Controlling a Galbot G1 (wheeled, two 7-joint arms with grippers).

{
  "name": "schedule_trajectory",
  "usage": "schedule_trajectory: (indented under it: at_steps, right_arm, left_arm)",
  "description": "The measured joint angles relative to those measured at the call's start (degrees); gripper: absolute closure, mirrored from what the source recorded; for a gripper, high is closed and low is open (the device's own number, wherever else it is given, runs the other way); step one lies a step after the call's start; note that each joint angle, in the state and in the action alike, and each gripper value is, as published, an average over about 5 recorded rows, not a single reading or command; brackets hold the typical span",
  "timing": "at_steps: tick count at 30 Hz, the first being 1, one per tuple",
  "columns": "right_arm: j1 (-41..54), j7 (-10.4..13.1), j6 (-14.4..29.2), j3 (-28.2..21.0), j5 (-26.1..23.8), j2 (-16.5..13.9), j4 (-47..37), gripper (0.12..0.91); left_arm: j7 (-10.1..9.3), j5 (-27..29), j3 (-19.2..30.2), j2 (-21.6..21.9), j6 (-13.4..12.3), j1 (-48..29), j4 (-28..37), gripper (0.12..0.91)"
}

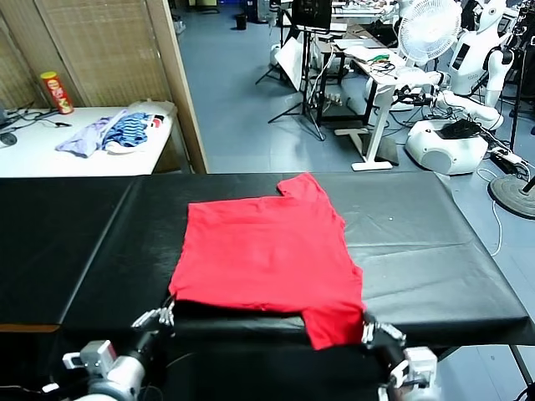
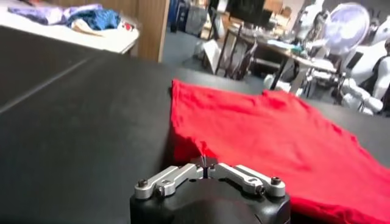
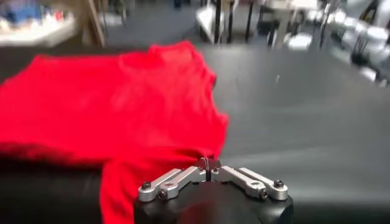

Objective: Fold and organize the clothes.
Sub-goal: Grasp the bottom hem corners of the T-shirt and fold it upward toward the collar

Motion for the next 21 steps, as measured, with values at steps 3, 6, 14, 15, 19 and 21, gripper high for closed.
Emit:
schedule_trajectory:
  at_steps: [3,6,14,15,19,21]
  right_arm:
    - [5.2,-0.8,1.5,-1.3,0.2,-0.8,-4.7,0.903]
    - [10.0,-1.3,2.4,-2.8,0.7,-1.6,-9.0,0.903]
    - [20.1,-5.2,4.4,-6.7,1.1,-2.5,-19.7,0.849]
    - [20.6,-5.8,4.4,-6.9,1.4,-2.6,-20.4,0.809]
    - [20.6,-7.2,3.9,-6.9,2.0,-3.8,-20.2,0.585]
    - [19.6,-7.0,3.6,-6.6,2.0,-4.6,-18.8,0.451]
  left_arm:
    - [0.03,2.9,1.0,0.2,-0.8,-3.0,2.0,0.905]
    - [0.04,5.6,2.2,0.7,-1.4,-6.1,4.7,0.905]
    - [-0.07,9.2,4.2,2.4,-2.2,-13.1,12.5,0.905]
    - [-0.18,9.3,4.4,2.4,-2.1,-13.8,13.4,0.905]
    - [-0.46,9.3,4.8,2.5,-1.5,-15.6,15.9,0.888]
    - [-0.44,9.2,4.8,2.6,-1.4,-15.7,16.1,0.82]
